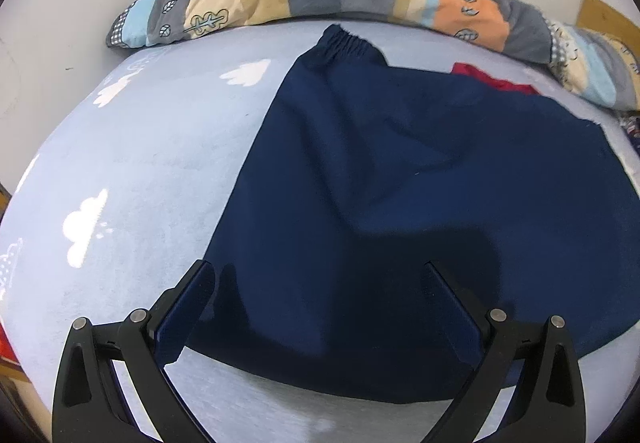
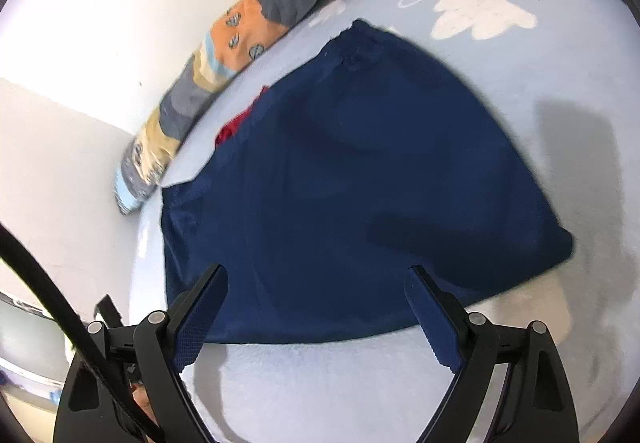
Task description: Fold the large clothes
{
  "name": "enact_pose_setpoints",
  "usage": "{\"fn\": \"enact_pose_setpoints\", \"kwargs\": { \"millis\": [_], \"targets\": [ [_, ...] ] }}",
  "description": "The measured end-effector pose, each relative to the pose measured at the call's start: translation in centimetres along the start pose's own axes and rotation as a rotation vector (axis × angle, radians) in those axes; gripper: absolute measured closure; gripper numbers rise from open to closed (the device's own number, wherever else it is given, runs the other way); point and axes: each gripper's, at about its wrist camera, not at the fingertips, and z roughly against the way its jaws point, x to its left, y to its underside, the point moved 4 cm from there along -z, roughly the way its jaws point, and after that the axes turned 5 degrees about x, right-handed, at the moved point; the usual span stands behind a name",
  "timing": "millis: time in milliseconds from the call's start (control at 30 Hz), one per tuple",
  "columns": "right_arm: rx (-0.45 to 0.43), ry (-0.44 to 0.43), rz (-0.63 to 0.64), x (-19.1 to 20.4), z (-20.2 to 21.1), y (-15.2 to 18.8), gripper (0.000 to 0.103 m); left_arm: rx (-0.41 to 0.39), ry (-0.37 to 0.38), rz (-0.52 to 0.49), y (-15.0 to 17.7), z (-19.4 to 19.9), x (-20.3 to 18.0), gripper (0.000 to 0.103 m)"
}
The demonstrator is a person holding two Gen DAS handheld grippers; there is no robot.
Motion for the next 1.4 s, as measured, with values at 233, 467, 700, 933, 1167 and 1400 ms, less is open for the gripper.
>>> {"fn": "enact_pose_setpoints", "kwargs": {
  "millis": [233,467,700,933,1167,1400],
  "targets": [
    [-0.059,-0.083,-0.181,-5.2,3.8,2.3,0.01,-0.029,0.071,-0.087,0.0,1.5,-3.9,0.0],
    [-0.085,-0.107,-0.334,-9.1,4.4,3.6,0.01,-0.068,0.165,-0.209,0.5,3.9,-9.1,0.0],
    [-0.107,-0.131,-0.366,-9.6,3.5,3.0,0.01,-0.026,0.198,-0.27,1.4,3.0,-12.1,0.0],
    [-0.114,-0.083,-0.349,-9.4,1.9,2.0,0.01,-0.008,0.187,-0.298,2.0,2.2,-12.7,0.0],
    [-0.201,-0.131,-0.378,-9.9,-0.3,0.9,0.01,0.008,0.213,-0.277,2.2,1.4,-12.9,0.0],
    [-0.382,-0.131,-0.224,-7.6,-2.0,0.1,0.0,0.015,0.265,-0.229,3.2,-0.2,-13.1,0.0]
  ]
}}
